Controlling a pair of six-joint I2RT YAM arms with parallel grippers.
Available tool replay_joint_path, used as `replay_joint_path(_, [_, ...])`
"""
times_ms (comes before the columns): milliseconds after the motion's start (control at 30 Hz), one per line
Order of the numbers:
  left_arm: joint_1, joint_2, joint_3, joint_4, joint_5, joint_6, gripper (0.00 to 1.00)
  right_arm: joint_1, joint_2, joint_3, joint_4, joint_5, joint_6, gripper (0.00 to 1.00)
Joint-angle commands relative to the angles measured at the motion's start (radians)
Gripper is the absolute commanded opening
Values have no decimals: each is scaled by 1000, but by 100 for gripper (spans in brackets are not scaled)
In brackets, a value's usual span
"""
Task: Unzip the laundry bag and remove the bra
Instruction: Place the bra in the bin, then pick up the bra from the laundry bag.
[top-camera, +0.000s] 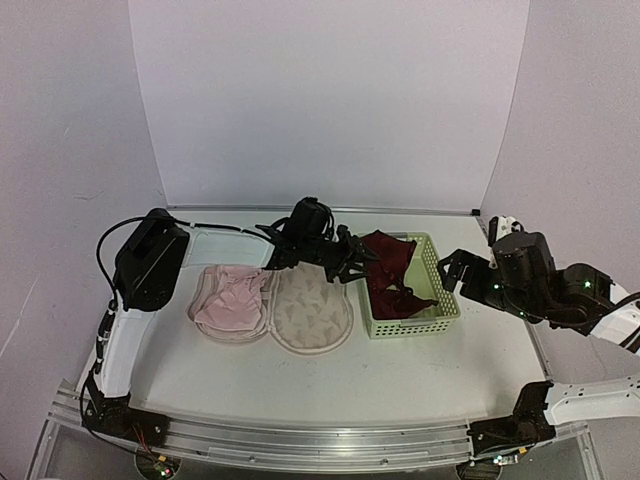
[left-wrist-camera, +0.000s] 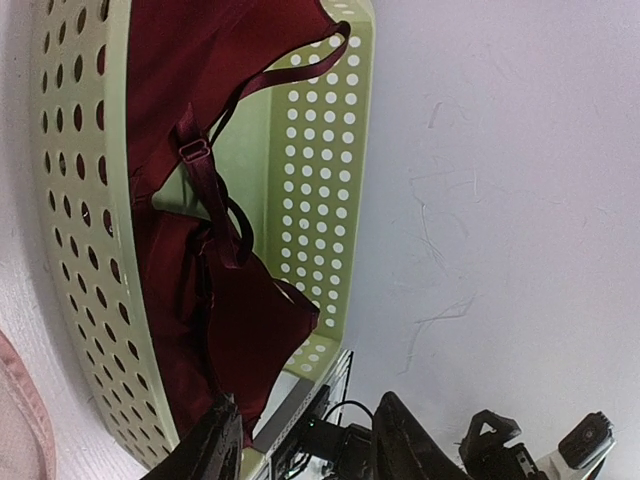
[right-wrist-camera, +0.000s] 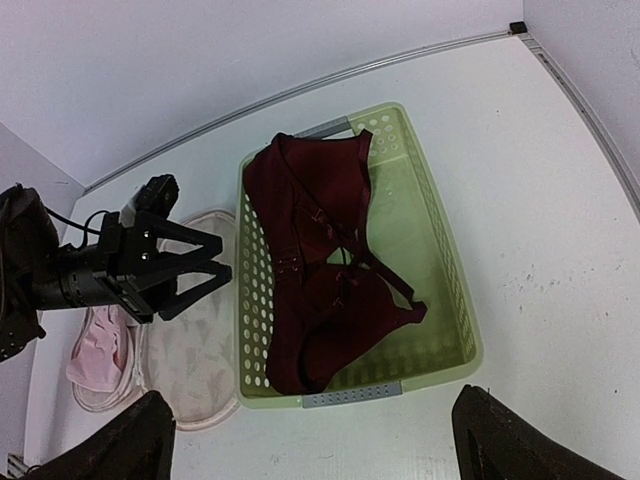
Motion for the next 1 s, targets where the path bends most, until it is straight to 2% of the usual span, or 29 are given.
replay_joint_path(0, [10,-62,49,-110,-21,81,46,2,12,43,49,-1,-9,98])
replay_joint_path(333, [42,-199,63,-332,-117,260,46,2,111,83,120,-61,-79,98])
replay_joint_path(533, [78,-332,-9,-486,-228,382,46,2,231,142,160,-124,-128,98])
replay_joint_path(667, [108,-437,-44,-656,-371,502,49,1,340,208,176,-208,-162,98])
replay_joint_path(967, [207,-690,-260,-785,-553,652,60,4,628,391,225,-462,-193,98])
